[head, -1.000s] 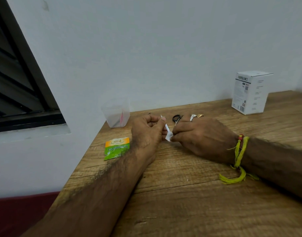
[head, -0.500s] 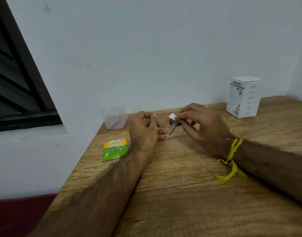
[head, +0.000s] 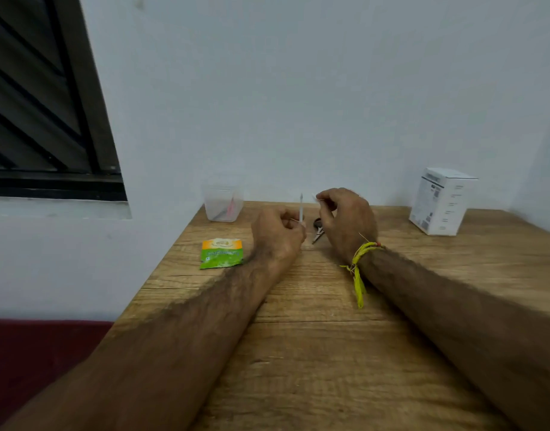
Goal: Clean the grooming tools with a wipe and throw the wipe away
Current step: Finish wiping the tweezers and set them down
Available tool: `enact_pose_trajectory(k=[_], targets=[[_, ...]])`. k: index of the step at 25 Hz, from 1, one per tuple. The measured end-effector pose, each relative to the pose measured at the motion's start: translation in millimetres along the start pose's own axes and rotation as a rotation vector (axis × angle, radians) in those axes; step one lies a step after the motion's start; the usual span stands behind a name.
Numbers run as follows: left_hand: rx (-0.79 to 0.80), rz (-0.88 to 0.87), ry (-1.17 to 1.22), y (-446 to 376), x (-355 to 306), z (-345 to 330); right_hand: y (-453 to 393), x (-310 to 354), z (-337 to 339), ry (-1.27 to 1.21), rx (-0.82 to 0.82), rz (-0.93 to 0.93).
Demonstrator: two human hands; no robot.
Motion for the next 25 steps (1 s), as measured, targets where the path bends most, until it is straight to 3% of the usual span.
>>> enact_pose_trajectory(k=[9,14,18,25], targets=[[-0.154,-0.140,-0.293,-16,-7,16,1,-1,-17,0.021,0.050,0.134],[-0.487,-0.294,-0.469,-62,-42,71,0,-1,-13,0.000,0.057,0.149],[-0.367,-0.203,-0.768,-114,-53,82,-4,-5,-12,0.006,0.051,0.090],[-0.344,-0.054,-0.991,-145,-42,60,-8,-9,-13,0.009,0.050,0.050]])
Point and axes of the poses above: each hand's wrist, its own y-axis away from the middle knuckle, its own z-axis out of the back of the hand, x = y × z, the point moved 1 cm from there along -y, towards the middle knuckle, and after that the axes turned 12 degrees about -x, right-handed, at the moved point
